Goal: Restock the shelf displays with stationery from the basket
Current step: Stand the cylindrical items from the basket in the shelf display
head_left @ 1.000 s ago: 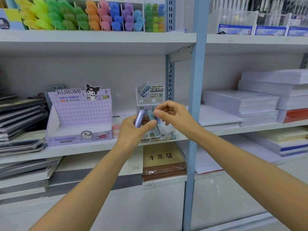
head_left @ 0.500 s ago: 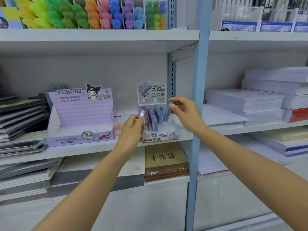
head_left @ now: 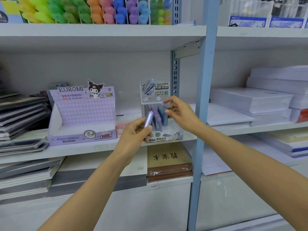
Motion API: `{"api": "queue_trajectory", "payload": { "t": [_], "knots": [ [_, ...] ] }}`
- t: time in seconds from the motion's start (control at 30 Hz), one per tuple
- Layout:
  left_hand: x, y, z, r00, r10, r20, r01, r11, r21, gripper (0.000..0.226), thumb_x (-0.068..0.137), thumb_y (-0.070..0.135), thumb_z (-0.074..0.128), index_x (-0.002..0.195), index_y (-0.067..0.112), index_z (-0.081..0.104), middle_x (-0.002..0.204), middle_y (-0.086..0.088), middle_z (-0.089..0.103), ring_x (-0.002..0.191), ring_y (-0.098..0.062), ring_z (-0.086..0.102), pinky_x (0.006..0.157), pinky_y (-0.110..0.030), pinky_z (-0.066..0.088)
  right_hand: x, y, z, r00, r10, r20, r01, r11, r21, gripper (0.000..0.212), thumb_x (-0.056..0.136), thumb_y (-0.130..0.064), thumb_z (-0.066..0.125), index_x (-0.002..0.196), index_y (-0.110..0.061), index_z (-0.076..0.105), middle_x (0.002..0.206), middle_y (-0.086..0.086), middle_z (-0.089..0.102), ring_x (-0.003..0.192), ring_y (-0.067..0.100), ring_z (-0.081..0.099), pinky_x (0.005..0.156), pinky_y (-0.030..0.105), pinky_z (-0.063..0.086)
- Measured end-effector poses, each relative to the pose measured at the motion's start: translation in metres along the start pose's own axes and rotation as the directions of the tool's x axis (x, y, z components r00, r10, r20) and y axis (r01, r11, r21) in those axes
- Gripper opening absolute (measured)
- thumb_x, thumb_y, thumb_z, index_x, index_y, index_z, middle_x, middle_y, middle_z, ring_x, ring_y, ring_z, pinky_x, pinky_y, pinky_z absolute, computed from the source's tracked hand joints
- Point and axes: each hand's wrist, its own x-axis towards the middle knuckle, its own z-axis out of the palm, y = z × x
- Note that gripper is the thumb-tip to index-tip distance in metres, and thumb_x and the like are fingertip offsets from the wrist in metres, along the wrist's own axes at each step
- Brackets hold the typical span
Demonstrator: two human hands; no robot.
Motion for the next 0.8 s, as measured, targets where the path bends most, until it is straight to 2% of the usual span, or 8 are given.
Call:
{"api": "queue_trajectory", "payload": {
  "t": [0.13,0.3,0.37,0.43,0.5,0.6,0.7,0.8],
  "knots": [
    [-0.002,-0.002,-0.001,0.999,-0.009,-0.05,0.006,0.998,-0.063,0.032,0.093,0.007,0.061,0.124,0.015,0.058,0.089,-0.006,0.066,0.075,-0.014,0.064,0.065,-0.021,0.052,-0.005,0.006,0.012,0.993,-0.046,-0.113,0.038,0.996,-0.077,0.007,0.089,-0.007,0.065,0.094,-0.01,0.064,0.096,0.0,0.06,0.087,0.017,0.062,0.084,0.037,0.054],
    [-0.007,0.001,-0.003,0.999,-0.008,-0.039,0.003,0.994,-0.111,0.027,0.095,0.006,0.056,0.121,0.011,0.057,0.092,-0.005,0.069,0.076,-0.014,0.064,0.071,-0.023,0.056,-0.008,0.004,0.012,0.995,-0.005,-0.103,-0.008,0.991,-0.132,0.012,0.09,-0.015,0.065,0.101,-0.013,0.069,0.107,0.003,0.053,0.094,0.013,0.052,0.085,0.029,0.047],
    [-0.008,0.003,-0.001,1.0,0.007,-0.027,-0.01,0.995,-0.1,0.024,0.096,0.006,0.055,0.119,0.013,0.058,0.094,-0.004,0.071,0.079,-0.014,0.065,0.073,-0.024,0.057,-0.011,-0.004,0.007,0.989,-0.02,-0.147,0.015,0.999,-0.037,0.015,0.093,-0.019,0.061,0.105,-0.014,0.068,0.108,0.003,0.056,0.094,0.012,0.054,0.081,0.026,0.046],
    [-0.009,0.005,0.002,0.999,0.028,-0.016,-0.029,0.996,-0.083,0.023,0.096,0.007,0.055,0.118,0.013,0.058,0.095,-0.003,0.073,0.08,-0.012,0.066,0.074,-0.022,0.056,-0.016,-0.017,0.001,0.99,-0.031,-0.136,0.052,0.986,0.161,0.018,0.095,-0.022,0.059,0.111,-0.017,0.065,0.108,0.0,0.063,0.094,0.012,0.059,0.077,0.024,0.048],
    [-0.009,0.007,0.006,0.999,0.044,-0.006,-0.044,0.996,-0.072,0.022,0.096,0.008,0.056,0.117,0.012,0.056,0.094,-0.001,0.074,0.081,-0.011,0.067,0.072,-0.02,0.055,-0.023,-0.028,-0.002,0.998,-0.047,-0.029,0.054,0.935,0.35,0.022,0.095,-0.021,0.059,0.117,-0.02,0.062,0.11,0.002,0.067,0.098,0.016,0.064,0.078,0.026,0.052],
    [-0.008,0.009,0.015,0.998,0.064,-0.006,-0.064,0.997,-0.048,0.02,0.094,0.012,0.06,0.114,0.011,0.055,0.092,-0.001,0.073,0.083,-0.01,0.067,0.071,-0.02,0.053,-0.031,-0.038,-0.001,0.991,-0.092,0.099,0.042,0.905,0.424,0.026,0.091,-0.013,0.064,0.117,-0.016,0.064,0.107,0.007,0.067,0.098,0.02,0.065,0.085,0.03,0.056],
    [-0.01,0.005,0.019,0.976,0.211,-0.05,-0.196,0.956,0.217,0.018,0.092,0.017,0.063,0.108,0.02,0.055,0.099,0.007,0.066,0.086,0.0,0.061,0.073,-0.017,0.05,-0.031,-0.039,-0.01,0.997,-0.078,0.01,0.067,0.908,0.414,0.02,0.09,-0.007,0.063,0.108,-0.015,0.065,0.102,0.011,0.067,0.092,0.02,0.064,0.079,0.025,0.055],
    [-0.017,-0.007,0.014,0.9,0.434,0.034,-0.352,0.679,0.644,0.023,0.093,0.019,0.061,0.115,0.016,0.057,0.115,0.004,0.058,0.107,-0.009,0.051,0.09,-0.022,0.04,-0.023,-0.028,-0.024,0.978,0.03,-0.205,0.051,0.923,0.382,0.018,0.091,-0.003,0.061,0.108,-0.008,0.064,0.094,0.007,0.065,0.089,0.023,0.062,0.077,0.032,0.057]
  ]
}}
